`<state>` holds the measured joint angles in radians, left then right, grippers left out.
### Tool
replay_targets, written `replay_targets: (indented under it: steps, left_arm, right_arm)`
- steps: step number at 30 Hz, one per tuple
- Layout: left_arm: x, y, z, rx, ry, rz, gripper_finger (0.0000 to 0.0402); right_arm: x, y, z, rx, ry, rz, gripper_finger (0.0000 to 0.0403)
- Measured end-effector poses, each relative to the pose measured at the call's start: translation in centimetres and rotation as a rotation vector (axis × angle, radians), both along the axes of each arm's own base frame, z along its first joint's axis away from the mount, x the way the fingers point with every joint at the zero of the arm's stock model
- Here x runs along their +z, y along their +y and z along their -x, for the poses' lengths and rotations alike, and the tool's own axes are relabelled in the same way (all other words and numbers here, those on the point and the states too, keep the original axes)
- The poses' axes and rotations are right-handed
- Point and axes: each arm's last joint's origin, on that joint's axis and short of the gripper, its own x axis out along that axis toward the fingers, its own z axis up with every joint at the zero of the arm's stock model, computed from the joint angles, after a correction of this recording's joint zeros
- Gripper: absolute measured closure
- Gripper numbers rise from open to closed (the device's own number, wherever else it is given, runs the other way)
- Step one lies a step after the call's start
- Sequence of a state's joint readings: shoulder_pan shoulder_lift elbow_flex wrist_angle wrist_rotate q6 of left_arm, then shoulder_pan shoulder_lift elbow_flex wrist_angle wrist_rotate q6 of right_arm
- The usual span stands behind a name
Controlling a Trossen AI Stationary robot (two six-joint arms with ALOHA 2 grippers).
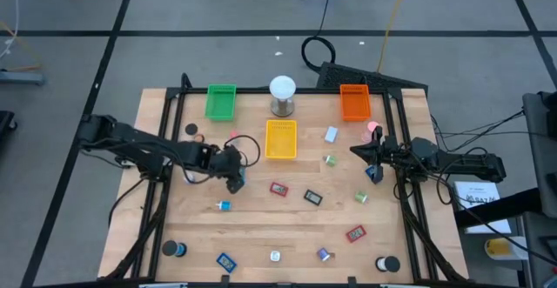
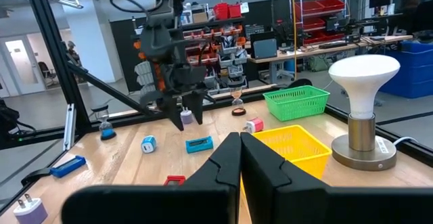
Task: Pick & Place Office items
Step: Put the light blue digital clock into the green bin
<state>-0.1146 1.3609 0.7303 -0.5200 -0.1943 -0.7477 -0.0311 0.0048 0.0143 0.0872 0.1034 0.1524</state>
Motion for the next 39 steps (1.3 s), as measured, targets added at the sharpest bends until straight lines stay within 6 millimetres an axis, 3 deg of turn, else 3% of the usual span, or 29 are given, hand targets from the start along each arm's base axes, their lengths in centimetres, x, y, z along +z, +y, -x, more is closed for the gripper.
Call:
replay_targets:
  steps: [6, 12, 16, 24, 28, 31, 39]
  left_arm:
    - [-2.3, -0.6, -0.9, 0.116, 0.052, -0.005, 0.0097]
    - [-3.7, -0.6, -1.6, 0.154, 0.066, -0.022, 0.0092]
    - [-3.7, -0.6, -1.6, 0.135, 0.070, -0.022, 0.0119]
    - [-3.8, -0.6, -1.4, 0.028, 0.110, -0.059, 0.0218]
    - [-3.8, -0.6, -1.4, -0.062, 0.126, -0.095, 0.0235]
    - [-3.7, -0.6, -1.4, -0.087, 0.129, -0.107, 0.0222]
    - [-2.6, -0.7, -2.5, -0.168, 0.089, -0.147, 0.0117]
  right_arm:
    - [0.0, 0.0, 0.0, 0.000, -0.002, 0.000, 0.0399]
    - [0.0, 0.0, 0.0, 0.001, -0.002, 0.000, 0.0399]
    - [0.0, 0.0, 0.0, 0.000, -0.002, 0.000, 0.0399]
    - [0.1, 0.0, 0.0, 0.000, -0.006, 0.000, 0.0399]
    - [0.1, 0.0, 0.0, 0.000, -0.006, 0.000, 0.0399]
    - [0.0, 0.0, 0.0, 0.001, -0.006, 0.000, 0.0399]
    - [0.1, 0.0, 0.0, 0.000, -0.006, 0.000, 0.0399]
